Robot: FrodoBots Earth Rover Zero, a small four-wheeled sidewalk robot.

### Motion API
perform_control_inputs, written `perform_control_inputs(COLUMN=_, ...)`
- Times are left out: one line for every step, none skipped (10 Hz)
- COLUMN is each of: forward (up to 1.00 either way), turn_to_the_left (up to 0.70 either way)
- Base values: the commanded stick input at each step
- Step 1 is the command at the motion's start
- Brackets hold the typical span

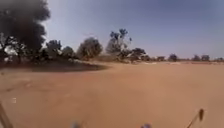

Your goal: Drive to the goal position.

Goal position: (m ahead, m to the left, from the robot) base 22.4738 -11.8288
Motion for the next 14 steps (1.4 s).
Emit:
perform_control_inputs(forward=0.70, turn_to_the_left=-0.33)
perform_control_inputs(forward=0.70, turn_to_the_left=-0.14)
perform_control_inputs(forward=0.70, turn_to_the_left=-0.07)
perform_control_inputs(forward=0.70, turn_to_the_left=0.00)
perform_control_inputs(forward=0.70, turn_to_the_left=0.00)
perform_control_inputs(forward=0.70, turn_to_the_left=0.00)
perform_control_inputs(forward=0.70, turn_to_the_left=0.00)
perform_control_inputs(forward=0.70, turn_to_the_left=0.00)
perform_control_inputs(forward=0.70, turn_to_the_left=0.00)
perform_control_inputs(forward=0.70, turn_to_the_left=0.00)
perform_control_inputs(forward=0.70, turn_to_the_left=0.00)
perform_control_inputs(forward=0.70, turn_to_the_left=0.00)
perform_control_inputs(forward=0.70, turn_to_the_left=0.00)
perform_control_inputs(forward=0.70, turn_to_the_left=0.00)
